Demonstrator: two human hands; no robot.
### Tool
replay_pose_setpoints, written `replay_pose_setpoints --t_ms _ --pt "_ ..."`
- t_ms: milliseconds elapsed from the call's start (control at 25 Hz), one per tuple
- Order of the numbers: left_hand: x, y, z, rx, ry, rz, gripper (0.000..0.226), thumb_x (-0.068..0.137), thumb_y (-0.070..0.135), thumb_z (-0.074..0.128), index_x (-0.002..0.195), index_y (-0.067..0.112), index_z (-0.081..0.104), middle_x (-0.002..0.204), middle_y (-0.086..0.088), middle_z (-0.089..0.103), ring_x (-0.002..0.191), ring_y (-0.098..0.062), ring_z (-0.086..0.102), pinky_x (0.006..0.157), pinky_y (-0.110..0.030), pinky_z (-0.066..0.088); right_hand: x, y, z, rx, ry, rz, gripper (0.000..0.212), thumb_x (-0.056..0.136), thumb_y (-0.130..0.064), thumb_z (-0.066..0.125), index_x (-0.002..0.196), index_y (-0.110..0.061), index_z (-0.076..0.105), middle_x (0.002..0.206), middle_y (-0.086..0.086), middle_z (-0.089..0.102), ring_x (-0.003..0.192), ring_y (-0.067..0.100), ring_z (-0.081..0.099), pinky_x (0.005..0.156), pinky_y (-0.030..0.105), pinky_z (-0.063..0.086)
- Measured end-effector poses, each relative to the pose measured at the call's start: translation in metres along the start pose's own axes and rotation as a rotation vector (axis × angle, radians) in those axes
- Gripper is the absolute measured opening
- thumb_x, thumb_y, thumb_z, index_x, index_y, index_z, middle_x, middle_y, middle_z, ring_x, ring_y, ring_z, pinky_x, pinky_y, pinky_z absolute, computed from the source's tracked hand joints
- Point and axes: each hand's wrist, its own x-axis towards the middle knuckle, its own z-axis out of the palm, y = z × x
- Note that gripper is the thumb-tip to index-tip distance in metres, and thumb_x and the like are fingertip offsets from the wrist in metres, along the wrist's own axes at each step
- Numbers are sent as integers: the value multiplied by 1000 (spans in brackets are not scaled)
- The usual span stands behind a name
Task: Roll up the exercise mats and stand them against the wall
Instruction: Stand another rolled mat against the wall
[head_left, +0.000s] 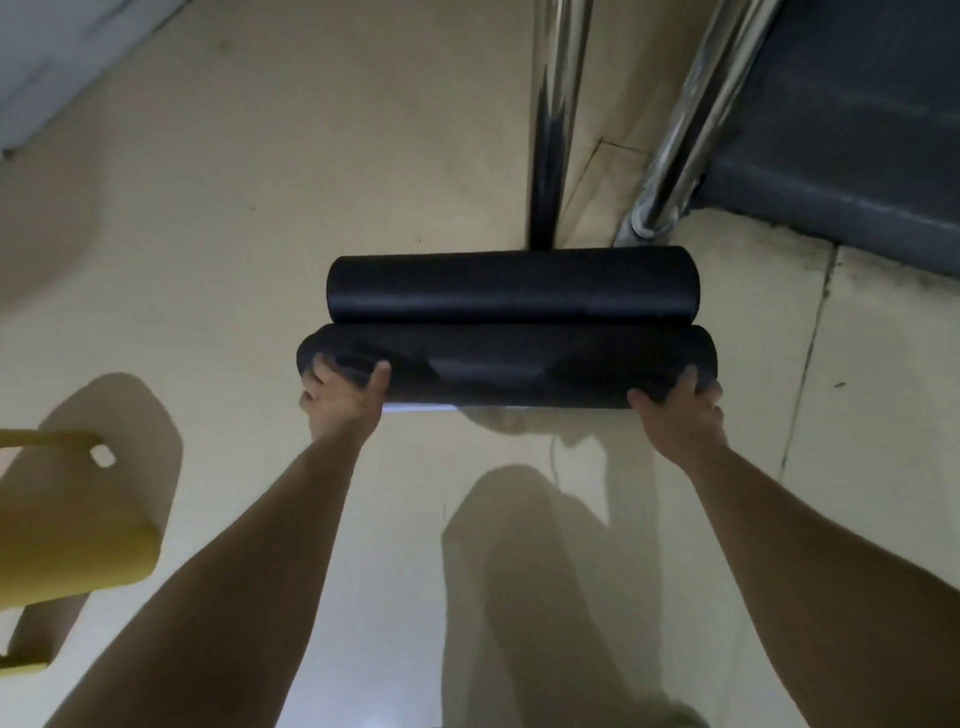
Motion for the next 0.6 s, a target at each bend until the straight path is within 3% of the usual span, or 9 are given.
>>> replay_pose_setpoints --t_ms 160,320,440,600 --pt "75 -17 40 -229 212 -163 94 94 59 58 156 1 19 159 -23 27 145 -43 28 119 -46 21 79 23 31 116 190 18 95 101 -56 53 165 -10 0 164 29 11 144 54 27 117 57 29" --pt "123 -33 38 -241 183 -229 86 90 58 63 148 2 36 150 -21 41 135 -42 44 111 -48 36 102 37 53 231 345 -30 96 99 -54 57 166 -17 -1 157 29 25 135 53 38 112 58 36" --pt "132 -38 29 -308 109 -213 87 79 65 69 138 4 47 139 -17 55 125 -39 54 105 -49 45 99 38 56 247 350 -52 98 96 -60 58 166 -28 -2 156 26 24 136 51 36 113 57 36" --pt "112 -35 36 -302 159 -205 98 63 80 69 130 10 56 126 -11 63 116 -36 60 100 -49 50 101 25 61 153 391 -73 109 82 -77 63 163 -38 2 157 27 18 135 54 31 113 62 36"
